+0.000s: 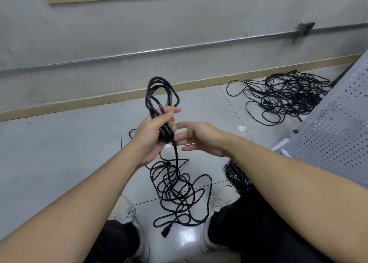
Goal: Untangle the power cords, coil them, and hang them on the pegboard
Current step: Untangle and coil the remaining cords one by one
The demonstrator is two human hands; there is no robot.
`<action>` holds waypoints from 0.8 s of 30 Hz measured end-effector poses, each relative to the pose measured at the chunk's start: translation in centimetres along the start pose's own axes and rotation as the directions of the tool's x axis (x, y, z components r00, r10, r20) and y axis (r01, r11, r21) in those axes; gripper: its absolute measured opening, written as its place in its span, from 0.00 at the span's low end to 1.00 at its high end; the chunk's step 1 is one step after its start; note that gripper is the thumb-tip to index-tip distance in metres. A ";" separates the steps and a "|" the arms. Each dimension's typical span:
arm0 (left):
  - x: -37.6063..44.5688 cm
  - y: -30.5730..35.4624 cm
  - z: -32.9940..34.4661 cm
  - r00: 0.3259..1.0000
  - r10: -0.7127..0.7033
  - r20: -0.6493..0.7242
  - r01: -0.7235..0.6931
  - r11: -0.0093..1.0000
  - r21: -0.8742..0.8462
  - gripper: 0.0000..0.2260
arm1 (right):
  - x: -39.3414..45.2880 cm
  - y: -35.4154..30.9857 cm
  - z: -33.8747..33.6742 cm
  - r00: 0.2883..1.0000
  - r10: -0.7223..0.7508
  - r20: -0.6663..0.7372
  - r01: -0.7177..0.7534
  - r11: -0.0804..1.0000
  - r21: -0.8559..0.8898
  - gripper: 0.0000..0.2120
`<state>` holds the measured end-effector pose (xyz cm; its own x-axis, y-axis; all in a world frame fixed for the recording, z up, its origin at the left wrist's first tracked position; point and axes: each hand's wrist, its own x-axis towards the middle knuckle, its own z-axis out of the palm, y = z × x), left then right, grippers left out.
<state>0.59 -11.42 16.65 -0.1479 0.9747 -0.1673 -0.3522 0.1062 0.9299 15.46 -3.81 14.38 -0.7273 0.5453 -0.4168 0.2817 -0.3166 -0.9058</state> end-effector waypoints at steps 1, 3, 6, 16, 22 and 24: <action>0.3 0.1 -0.3 1.000 0.011 -0.023 -0.012 0.999 -0.046 0.09 | -0.1 0.2 0.2 0.999 0.009 0.051 -0.001 0.990 -0.139 0.21; 0.5 0.2 -0.8 0.998 0.021 -0.061 -0.027 0.993 -0.111 0.09 | -0.1 0.7 1.2 0.987 0.043 0.153 0.015 0.934 -0.358 0.19; 0.6 0.3 -1.2 0.991 0.042 -0.128 -0.047 0.998 -0.037 0.09 | 0.2 1.3 2.6 0.982 0.064 0.177 0.014 0.914 -0.406 0.07; 2.2 0.0 -3.7 0.848 0.230 -0.477 0.003 0.899 0.438 0.09 | -1.3 -0.2 0.2 0.998 -0.062 0.023 0.062 0.767 -0.638 0.17; 2.3 -0.7 -4.3 0.931 0.197 -0.307 0.098 0.675 0.731 0.09 | -1.7 -0.6 -0.7 0.956 -0.289 -0.055 0.233 0.858 -0.459 0.07; 1.9 -0.9 -3.4 0.958 0.156 -0.240 0.103 0.593 0.798 0.12 | -1.5 -0.6 -0.8 0.907 -0.399 -0.133 0.308 0.846 -0.435 0.05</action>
<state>-2.52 -10.38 14.34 -0.4183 0.9034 -0.0939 0.5137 0.3206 0.7959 16.91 -3.85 15.45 -0.6887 0.7246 -0.0270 0.2864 0.2377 -0.9281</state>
